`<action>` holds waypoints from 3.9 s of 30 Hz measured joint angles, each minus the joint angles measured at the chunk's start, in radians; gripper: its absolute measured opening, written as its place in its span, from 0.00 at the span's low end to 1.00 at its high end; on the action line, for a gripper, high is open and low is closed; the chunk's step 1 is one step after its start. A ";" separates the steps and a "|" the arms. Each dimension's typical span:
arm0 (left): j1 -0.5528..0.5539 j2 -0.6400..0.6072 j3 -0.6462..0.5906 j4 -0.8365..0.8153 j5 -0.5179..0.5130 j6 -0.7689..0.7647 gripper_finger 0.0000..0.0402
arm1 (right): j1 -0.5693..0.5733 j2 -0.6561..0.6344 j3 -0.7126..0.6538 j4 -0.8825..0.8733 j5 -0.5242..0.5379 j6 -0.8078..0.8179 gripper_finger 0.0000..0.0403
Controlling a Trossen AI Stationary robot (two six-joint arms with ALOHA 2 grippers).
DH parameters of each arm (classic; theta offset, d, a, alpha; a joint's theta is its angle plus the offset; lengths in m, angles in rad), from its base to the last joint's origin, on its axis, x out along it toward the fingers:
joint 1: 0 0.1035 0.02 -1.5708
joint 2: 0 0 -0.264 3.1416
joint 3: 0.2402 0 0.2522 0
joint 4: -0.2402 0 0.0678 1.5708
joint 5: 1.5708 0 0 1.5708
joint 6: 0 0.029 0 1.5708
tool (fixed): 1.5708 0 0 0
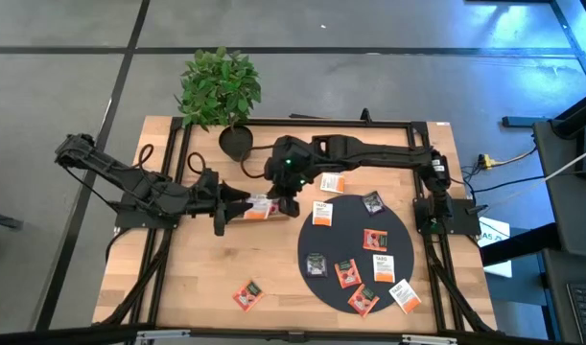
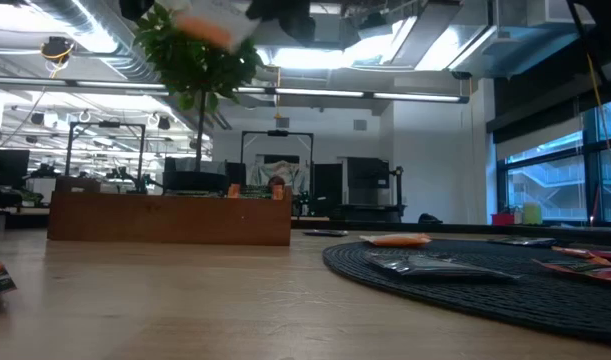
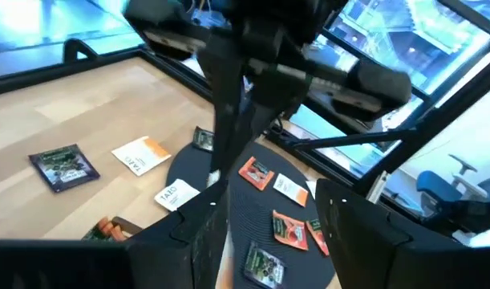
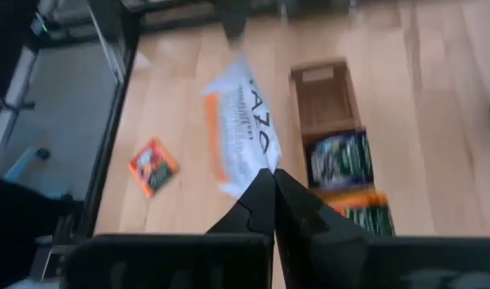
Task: Pick & Place Tea
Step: Put the white tea bag into the left section of the wooden organizer
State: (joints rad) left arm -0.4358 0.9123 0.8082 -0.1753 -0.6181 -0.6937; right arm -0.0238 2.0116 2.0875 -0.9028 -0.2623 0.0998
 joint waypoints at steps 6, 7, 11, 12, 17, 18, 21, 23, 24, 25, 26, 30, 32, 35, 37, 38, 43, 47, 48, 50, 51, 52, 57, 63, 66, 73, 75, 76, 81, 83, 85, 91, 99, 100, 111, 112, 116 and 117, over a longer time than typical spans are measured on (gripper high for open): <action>0.000 0.000 0.000 -0.003 -0.017 -0.043 0.45 | 0.019 0.001 0.007 -0.076 -0.035 0.019 0.01; 0.000 0.000 0.000 -0.003 -0.016 -0.051 0.45 | 0.024 0.001 0.007 -0.078 -0.049 0.026 0.01; 0.000 0.012 0.000 -0.006 0.012 -0.055 0.45 | 0.059 0.001 -0.001 -0.058 -0.061 0.029 0.01; 0.000 0.020 0.000 -0.009 0.027 -0.055 0.45 | 0.068 0.001 -0.002 -0.057 -0.061 0.029 0.01; 0.006 0.080 0.000 -0.007 0.118 -0.098 0.45 | 0.103 0.001 -0.002 -0.037 -0.040 0.049 0.01; 0.013 0.093 0.000 -0.006 0.144 -0.111 0.45 | 0.106 0.001 -0.002 -0.037 -0.037 0.050 0.01; 0.038 0.121 0.001 0.000 0.224 -0.134 0.45 | 0.113 0.001 -0.002 -0.037 -0.036 0.057 0.01; 0.061 0.132 0.008 -0.001 0.283 -0.134 0.45 | 0.117 0.001 -0.002 -0.041 -0.035 0.065 0.01; 0.073 0.137 0.014 0.000 0.310 -0.134 0.45 | 0.120 0.001 -0.003 -0.045 -0.036 0.075 0.01; 0.087 0.139 0.019 -0.001 0.341 -0.134 0.45 | 0.125 0.001 -0.003 -0.048 -0.037 0.078 0.01; 0.102 0.141 0.025 -0.002 0.368 -0.134 0.45 | 0.130 0.001 -0.003 -0.050 -0.042 0.079 0.01; 0.162 0.141 0.047 0.000 0.488 -0.133 0.45 | 0.159 0.001 -0.003 -0.057 -0.046 0.079 0.01; 0.189 0.141 0.051 0.000 0.543 -0.132 0.45 | 0.169 0.001 -0.003 -0.057 -0.046 0.079 0.01; 0.217 0.157 0.058 0.004 0.620 -0.131 0.45 | 0.176 0.001 -0.003 -0.057 -0.046 0.090 0.01; 0.226 0.177 0.057 0.000 0.653 -0.132 0.45 | 0.176 0.001 -0.003 -0.057 -0.046 0.107 0.01; 0.230 0.189 0.058 0.000 0.668 -0.131 0.45 | 0.175 0.001 -0.003 -0.058 -0.046 0.108 0.01; 0.254 0.256 0.103 -0.001 0.729 -0.098 0.45 | 0.175 0.010 -0.004 -0.069 -0.046 0.125 0.01; 0.268 0.301 0.164 -0.014 0.778 -0.012 0.45 | 0.175 0.030 -0.008 -0.084 -0.062 0.128 0.01; 0.270 0.312 0.182 -0.033 0.779 0.003 0.45 | 0.175 0.037 -0.008 -0.088 -0.069 0.126 0.01; 0.271 0.331 0.213 -0.111 0.777 0.026 0.45 | 0.175 0.043 -0.008 -0.079 -0.080 0.129 0.01; 0.271 0.343 0.226 -0.149 0.775 0.033 0.45 | 0.175 0.044 -0.008 -0.088 -0.087 0.131 0.01; 0.271 0.355 0.237 -0.171 0.774 0.035 0.45 | 0.175 0.044 -0.008 -0.089 -0.096 0.131 0.01; 0.273 0.381 0.252 -0.194 0.796 0.035 0.45 | 0.172 0.044 -0.007 -0.089 -0.098 0.131 0.01; 0.272 0.381 0.252 -0.191 0.802 0.034 0.45 | 0.165 0.044 -0.007 -0.098 -0.070 0.129 0.01; 0.271 0.380 0.252 -0.200 0.800 0.034 0.45 | 0.163 0.044 -0.007 -0.100 -0.052 0.127 0.01; 0.270 0.379 0.252 -0.226 0.801 0.034 0.45 | 0.149 0.043 -0.007 -0.106 -0.049 0.114 0.01; 0.269 0.379 0.252 -0.235 0.801 0.035 0.45 | 0.146 0.042 -0.007 -0.106 -0.048 0.104 0.01; 0.269 0.379 0.252 -0.241 0.801 0.035 0.45 | 0.145 0.041 -0.007 -0.106 -0.046 0.104 0.01; 0.269 0.379 0.252 -0.256 0.797 0.036 0.45 | 0.142 0.040 -0.007 -0.102 -0.045 0.097 0.01; 0.269 0.379 0.252 -0.256 0.797 0.037 0.45 | 0.141 0.040 -0.007 -0.103 -0.044 0.078 0.01; 0.269 0.379 0.252 -0.256 0.801 0.037 0.45 | 0.139 0.040 -0.007 -0.105 -0.045 0.078 0.01; 0.268 0.381 0.252 -0.254 0.829 0.067 0.45 | 0.126 0.040 -0.007 -0.140 -0.040 0.069 0.01; 0.268 0.381 0.252 -0.254 0.821 0.086 0.45 | 0.110 0.040 -0.007 -0.142 -0.129 0.056 0.01; 0.268 0.381 0.252 -0.254 0.819 0.097 0.44 | 0.111 0.040 -0.007 -0.142 -0.129 0.056 0.01; 0.268 0.381 0.252 -0.255 0.786 0.151 0.20 | 0.111 0.040 -0.007 -0.133 -0.132 0.054 0.01; 0.268 0.381 0.252 -0.255 0.789 0.157 0.18 | 0.111 0.040 -0.007 -0.133 -0.132 0.054 0.01; 0.268 0.381 0.252 -0.255 0.821 0.167 0.07 | 0.111 0.040 -0.007 -0.130 -0.132 0.052 0.01; 0.268 0.381 0.252 -0.255 0.822 0.170 0.04 | 0.111 0.040 -0.007 -0.126 -0.132 0.047 0.01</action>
State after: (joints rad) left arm -0.1677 1.2930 1.0598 -0.4305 0.2034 -0.5239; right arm 0.0868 2.0514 2.0804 -1.0291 -0.3943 0.1470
